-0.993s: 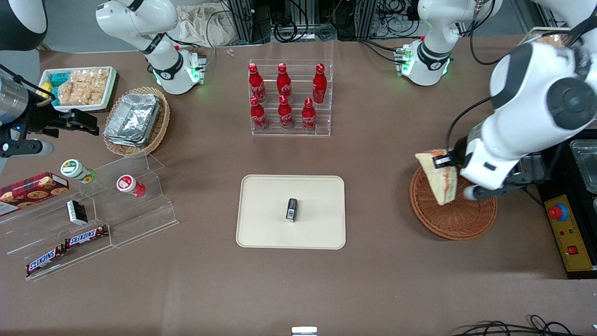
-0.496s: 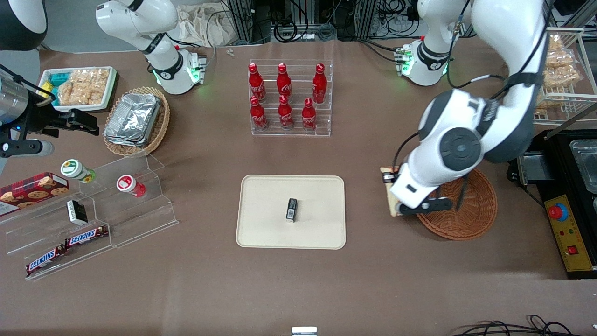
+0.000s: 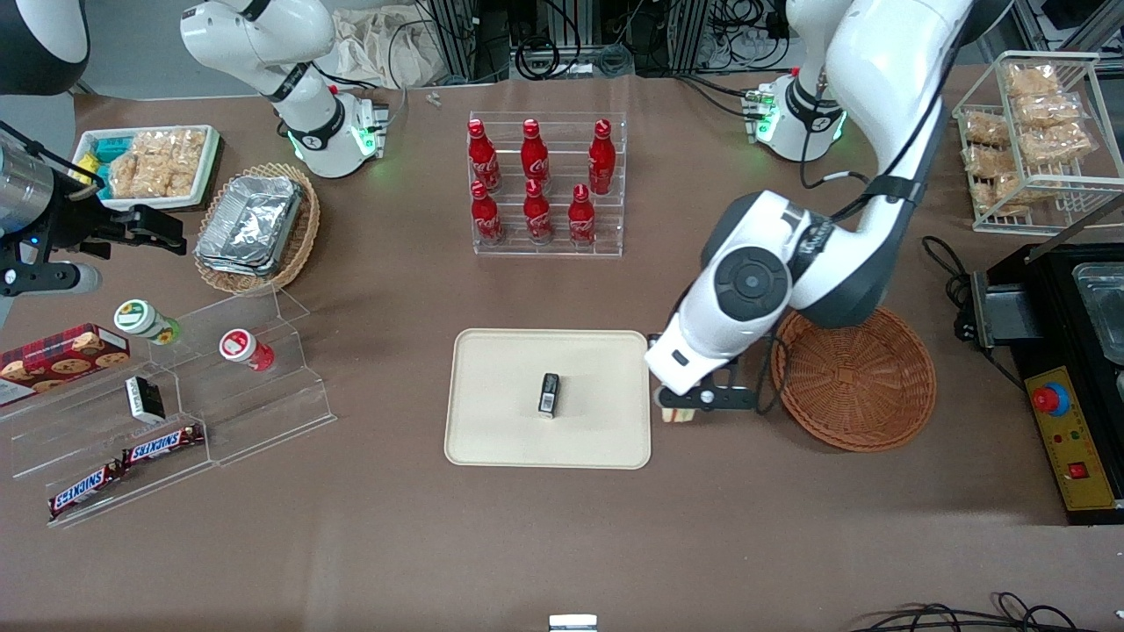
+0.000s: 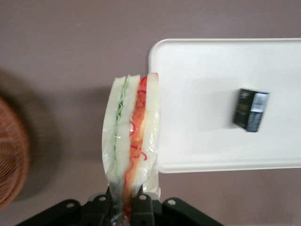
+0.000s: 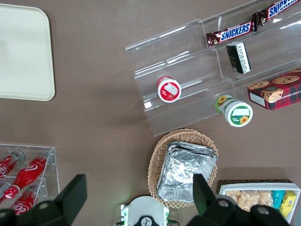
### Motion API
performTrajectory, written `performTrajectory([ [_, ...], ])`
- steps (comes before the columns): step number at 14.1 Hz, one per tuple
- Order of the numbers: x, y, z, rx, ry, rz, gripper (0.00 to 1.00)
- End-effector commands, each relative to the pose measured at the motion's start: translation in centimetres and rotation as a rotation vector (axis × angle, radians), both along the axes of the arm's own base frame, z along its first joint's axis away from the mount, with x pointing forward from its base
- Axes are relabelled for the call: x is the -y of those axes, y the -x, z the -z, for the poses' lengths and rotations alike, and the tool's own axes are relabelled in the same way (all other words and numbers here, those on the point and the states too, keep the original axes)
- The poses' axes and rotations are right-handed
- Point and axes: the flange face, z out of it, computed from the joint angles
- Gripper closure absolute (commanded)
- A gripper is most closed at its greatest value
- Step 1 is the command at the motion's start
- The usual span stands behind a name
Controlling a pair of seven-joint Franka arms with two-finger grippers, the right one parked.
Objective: Place sandwich from basket to tray
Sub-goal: 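Carry the held sandwich over to the white tray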
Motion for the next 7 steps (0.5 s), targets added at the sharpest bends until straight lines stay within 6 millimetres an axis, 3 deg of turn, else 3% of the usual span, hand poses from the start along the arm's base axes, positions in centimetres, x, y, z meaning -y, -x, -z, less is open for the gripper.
performTrajectory([
  [1,3.2,-0.1,3.4,0.021,0.021,0.020,0.97],
  [4,4.7,-0.1,6.8,0.032,0.051,0.030,0.96],
  [7,4.9,-0.2,9.4,0.024,0.057,0.029,0.94],
])
